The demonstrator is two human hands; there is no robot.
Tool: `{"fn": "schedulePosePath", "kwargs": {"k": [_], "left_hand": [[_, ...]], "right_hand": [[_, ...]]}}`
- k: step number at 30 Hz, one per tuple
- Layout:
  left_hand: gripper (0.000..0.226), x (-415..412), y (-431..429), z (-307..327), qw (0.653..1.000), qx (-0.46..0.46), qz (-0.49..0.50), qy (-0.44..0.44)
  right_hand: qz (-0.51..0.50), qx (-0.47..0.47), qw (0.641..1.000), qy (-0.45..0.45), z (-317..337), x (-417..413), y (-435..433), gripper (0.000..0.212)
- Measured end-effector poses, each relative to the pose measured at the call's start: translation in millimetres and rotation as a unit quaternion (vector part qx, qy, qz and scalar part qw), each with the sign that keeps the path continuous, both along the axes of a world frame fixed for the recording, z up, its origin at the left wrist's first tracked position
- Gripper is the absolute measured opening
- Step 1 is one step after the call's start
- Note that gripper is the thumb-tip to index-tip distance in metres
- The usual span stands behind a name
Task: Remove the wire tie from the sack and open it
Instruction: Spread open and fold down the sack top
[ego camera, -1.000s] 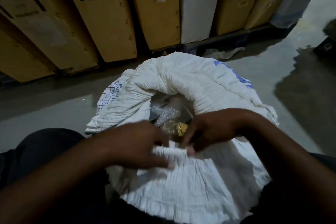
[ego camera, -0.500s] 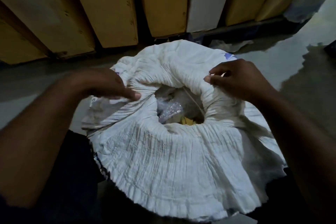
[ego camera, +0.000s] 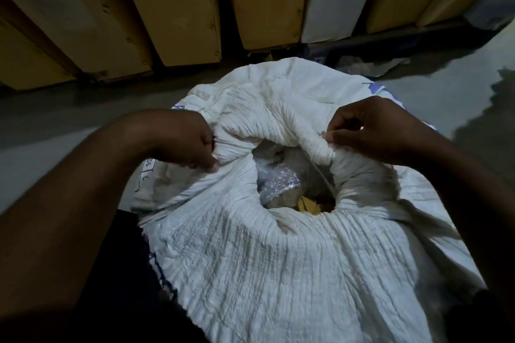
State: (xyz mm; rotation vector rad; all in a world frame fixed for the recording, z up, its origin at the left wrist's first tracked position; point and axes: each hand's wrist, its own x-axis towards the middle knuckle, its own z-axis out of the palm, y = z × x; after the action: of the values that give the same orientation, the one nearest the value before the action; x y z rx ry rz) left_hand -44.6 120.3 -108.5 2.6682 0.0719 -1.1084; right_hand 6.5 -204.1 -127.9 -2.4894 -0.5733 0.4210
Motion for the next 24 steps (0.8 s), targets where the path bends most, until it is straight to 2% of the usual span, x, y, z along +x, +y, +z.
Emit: {"fn": "schedulePosePath", "kwargs": {"k": [2, 4, 6, 8, 10, 11, 12, 14, 16, 18, 20, 22, 24], "left_hand": [[0.029, 0.0, 13.7, 10.3, 0.997, -0.036, 0.043, -0.049], [0.019, -3.2, 22.1, 21.0, 0.980, -0.094, 0.138, -0.113], [0.014, -3.3, 24.2, 24.7, 0.936, -0.146, 0.250, -0.202], [0.014, 3.3, 22.5, 24.8, 0.871, -0.199, 0.341, -0.292], [0.009, 10.2, 18.5, 23.9, 0.814, -0.241, 0.410, -0.334], [0.005, 13.0, 19.8, 20.4, 0.798, -0.247, 0.426, -0.347], [0.011, 14.1, 18.0, 19.2, 0.794, -0.249, 0.427, -0.353], [0.064, 10.1, 4.0, 17.0, 0.818, -0.232, 0.413, -0.328], [0.101, 2.3, -22.6, 10.0, 0.858, -0.206, 0.373, -0.285], [0.119, -6.5, -53.1, -3.1, 0.893, -0.173, 0.315, -0.270], [0.126, -12.0, -72.1, -17.0, 0.921, -0.109, 0.254, -0.273], [0.133, -10.0, -74.9, -31.8, 0.949, -0.042, 0.202, -0.237], [0.138, -8.8, -74.4, -40.9, 0.972, 0.020, 0.139, -0.190]], "right_hand": [[-0.023, 0.007, 1.000, 0.001, 3.0, 1.6, -3.2, 0.011], [-0.058, 0.040, 0.997, -0.013, 6.1, 1.9, -3.6, 0.020], [-0.068, 0.056, 0.996, -0.031, 4.3, -0.4, 2.3, 0.032], [-0.050, 0.038, 0.997, -0.035, -0.6, -6.3, 14.6, 0.039], [-0.012, 0.006, 0.997, -0.070, -8.1, -8.9, 26.4, 0.027], [-0.005, -0.008, 0.996, -0.091, -10.2, -7.6, 29.4, 0.020], [-0.017, -0.020, 0.994, -0.104, -12.6, -3.5, 28.2, 0.015], [-0.081, -0.052, 0.989, -0.110, -15.7, 8.3, 17.4, 0.019], [-0.148, -0.086, 0.980, -0.102, -18.1, 17.3, 4.1, 0.019], [-0.186, -0.128, 0.968, -0.108, -17.8, 17.2, 0.5, 0.010], [-0.191, -0.136, 0.958, -0.165, -13.9, 9.0, 10.4, 0.022], [-0.157, -0.052, 0.960, -0.227, -7.2, -4.2, 30.8, 0.029], [-0.113, 0.045, 0.966, -0.230, -2.9, -18.5, 53.4, 0.027]]}}
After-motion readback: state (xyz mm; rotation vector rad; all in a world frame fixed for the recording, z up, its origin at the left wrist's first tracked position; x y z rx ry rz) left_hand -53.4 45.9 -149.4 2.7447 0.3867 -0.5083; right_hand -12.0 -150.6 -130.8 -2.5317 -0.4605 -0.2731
